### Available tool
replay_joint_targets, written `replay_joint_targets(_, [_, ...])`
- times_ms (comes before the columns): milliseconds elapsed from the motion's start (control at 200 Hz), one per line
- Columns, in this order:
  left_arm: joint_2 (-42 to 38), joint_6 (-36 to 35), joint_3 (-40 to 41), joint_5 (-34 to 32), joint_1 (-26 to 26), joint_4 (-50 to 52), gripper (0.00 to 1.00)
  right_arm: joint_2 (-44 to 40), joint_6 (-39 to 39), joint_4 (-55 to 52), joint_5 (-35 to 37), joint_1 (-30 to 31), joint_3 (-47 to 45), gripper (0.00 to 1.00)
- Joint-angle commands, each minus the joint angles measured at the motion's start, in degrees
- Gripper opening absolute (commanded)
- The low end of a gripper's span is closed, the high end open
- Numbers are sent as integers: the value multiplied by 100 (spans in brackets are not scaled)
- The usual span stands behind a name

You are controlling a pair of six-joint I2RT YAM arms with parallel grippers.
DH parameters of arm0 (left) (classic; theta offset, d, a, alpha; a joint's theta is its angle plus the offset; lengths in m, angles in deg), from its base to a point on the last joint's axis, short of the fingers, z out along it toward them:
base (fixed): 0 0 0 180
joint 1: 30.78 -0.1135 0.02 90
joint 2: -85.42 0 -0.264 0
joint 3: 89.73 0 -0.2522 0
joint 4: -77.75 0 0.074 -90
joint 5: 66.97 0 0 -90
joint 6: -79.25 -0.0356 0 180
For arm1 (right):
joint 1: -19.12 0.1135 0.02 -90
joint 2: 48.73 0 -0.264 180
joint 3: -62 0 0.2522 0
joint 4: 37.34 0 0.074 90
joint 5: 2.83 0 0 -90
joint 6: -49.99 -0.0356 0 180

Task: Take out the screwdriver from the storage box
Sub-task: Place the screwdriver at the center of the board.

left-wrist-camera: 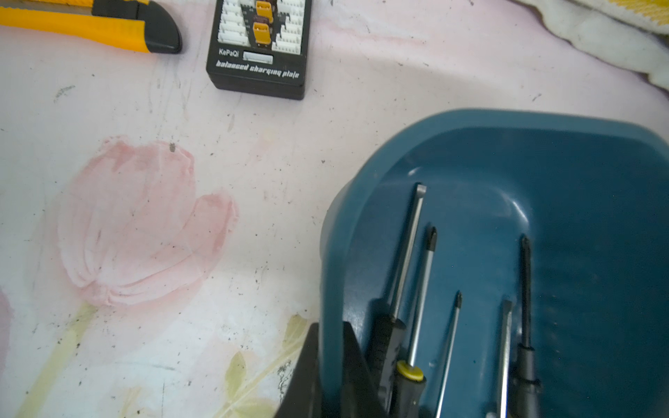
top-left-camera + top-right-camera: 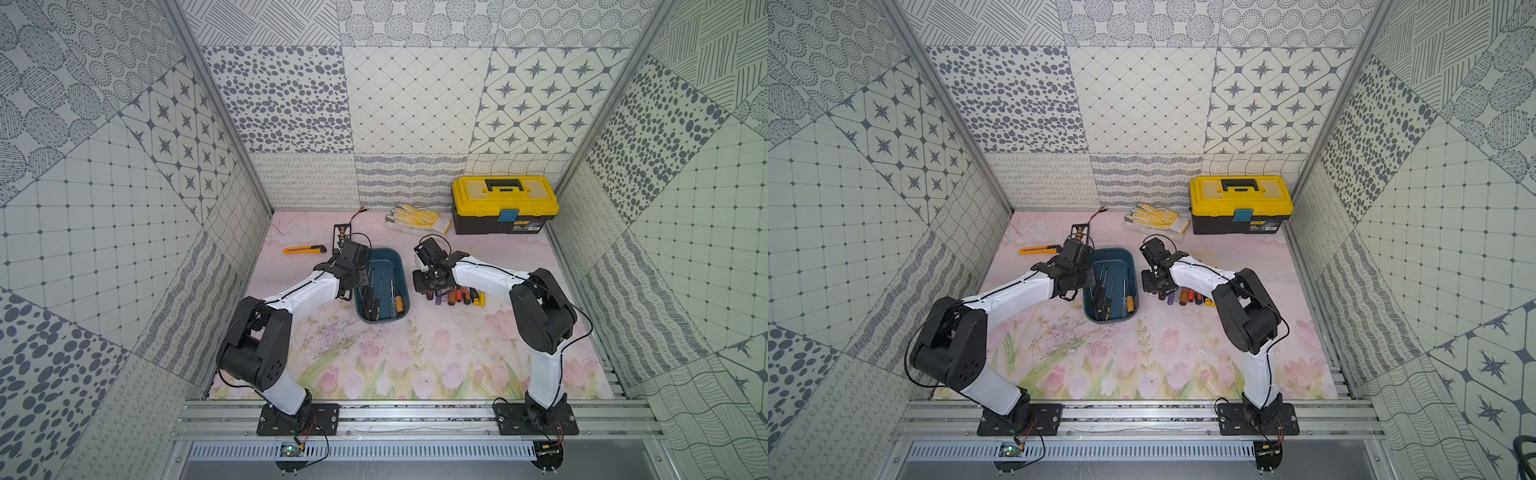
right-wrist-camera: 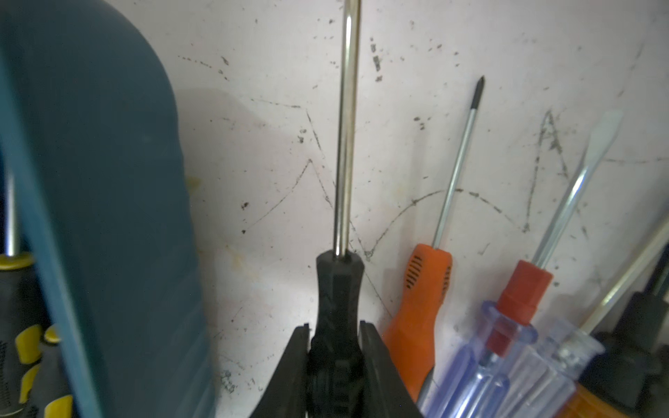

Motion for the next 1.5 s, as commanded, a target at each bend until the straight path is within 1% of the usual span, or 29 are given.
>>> replay_joint_targets(0, [-94, 2, 7, -85, -26, -394, 0, 153, -85, -110, 206, -23, 182, 0])
replay_joint_targets(220, [-105, 7, 6, -77, -21, -391, 0, 326, -135, -203, 199, -34, 282, 2])
replay_joint_targets(380, [-111, 15, 25, -73, -21, -391, 0, 436, -145, -321, 235, -43, 383, 8])
replay_joint_targets(470, [-112, 18, 30, -69, -21, -379, 0, 461, -153, -347, 250, -51, 402, 16])
replay_joint_targets(560, [-112, 21, 31, -71, -21, -379, 0, 473, -151, -358, 242, -52, 402, 21])
replay_joint_targets(735, [-112, 37, 33, -60, -21, -391, 0, 488, -164, -358, 156, -52, 402, 22])
replay_joint_targets(1041, [-95, 51, 45, -34, -21, -396, 0, 502, -192, -374, 110, -45, 411, 34])
replay_joint_targets(1296, [-111, 42, 42, -42, -21, -404, 0, 466, -234, -376, 72, -51, 419, 36])
replay_joint_targets(1496, [-114, 51, 53, -42, -21, -399, 0, 157, -216, -196, 59, -45, 322, 36])
